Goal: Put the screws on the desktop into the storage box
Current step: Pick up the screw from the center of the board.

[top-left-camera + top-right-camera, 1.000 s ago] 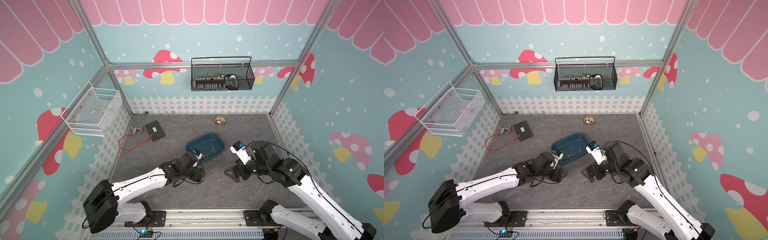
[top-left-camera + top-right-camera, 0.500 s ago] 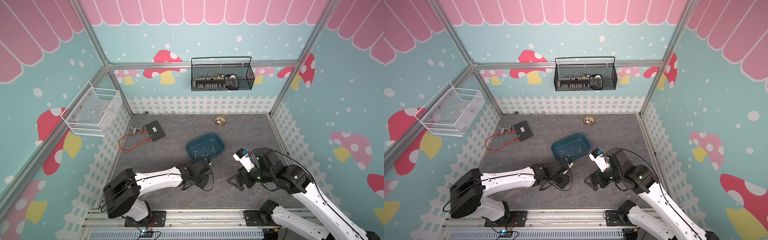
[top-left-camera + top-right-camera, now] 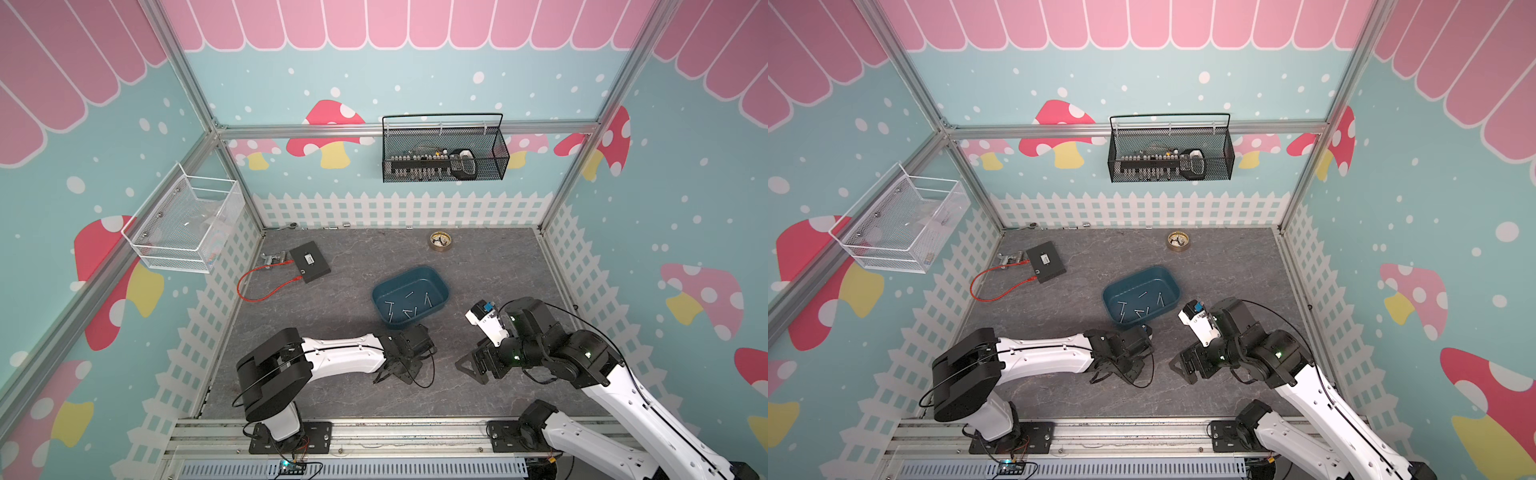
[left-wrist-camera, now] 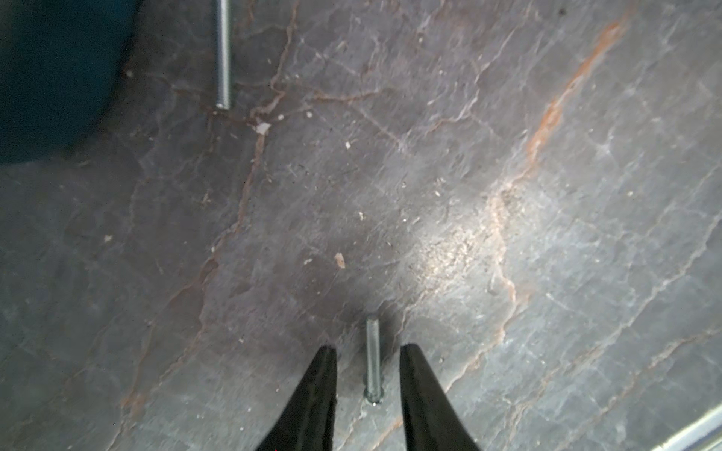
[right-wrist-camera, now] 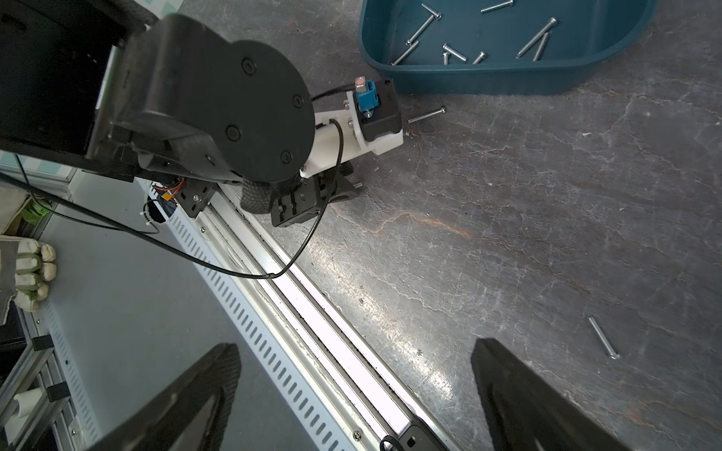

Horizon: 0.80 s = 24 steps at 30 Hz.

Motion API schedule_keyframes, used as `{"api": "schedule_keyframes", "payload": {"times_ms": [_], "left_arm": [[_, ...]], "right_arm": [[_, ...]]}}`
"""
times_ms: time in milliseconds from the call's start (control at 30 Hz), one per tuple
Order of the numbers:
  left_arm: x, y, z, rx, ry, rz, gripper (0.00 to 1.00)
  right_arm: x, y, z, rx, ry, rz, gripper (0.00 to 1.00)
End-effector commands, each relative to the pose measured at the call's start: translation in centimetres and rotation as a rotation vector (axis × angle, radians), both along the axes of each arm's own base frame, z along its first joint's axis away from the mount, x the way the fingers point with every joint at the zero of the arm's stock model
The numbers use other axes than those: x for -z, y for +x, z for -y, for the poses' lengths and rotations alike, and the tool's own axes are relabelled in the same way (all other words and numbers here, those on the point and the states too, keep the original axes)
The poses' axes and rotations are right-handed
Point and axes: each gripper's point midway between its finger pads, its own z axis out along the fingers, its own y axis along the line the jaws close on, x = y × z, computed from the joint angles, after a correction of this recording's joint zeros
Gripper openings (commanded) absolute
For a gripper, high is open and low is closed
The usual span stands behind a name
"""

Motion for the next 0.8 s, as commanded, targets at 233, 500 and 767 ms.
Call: {"api": "schedule_keyframes", "payload": {"times_ms": [233,500,767], "left_arm": [[1.2,-0.1,-0.5,0.004,0.102,-0.022,0.3],[1.9,-0.8,-0.4,0.045,0.148,-0.081,0.23],[1.9,-0.8,-0.2,0.061,0.162,-0.092,0.06]], "right_arm": [[-0.3,-0.1,0.6,-0.008,-0.026,0.021,0.99],[-0.4,0.1,0.5,-0.013,-0.033,0.027,0.99],[-0.3,0.1,0.5,-0.017,-0.036,0.029,0.99]]}}
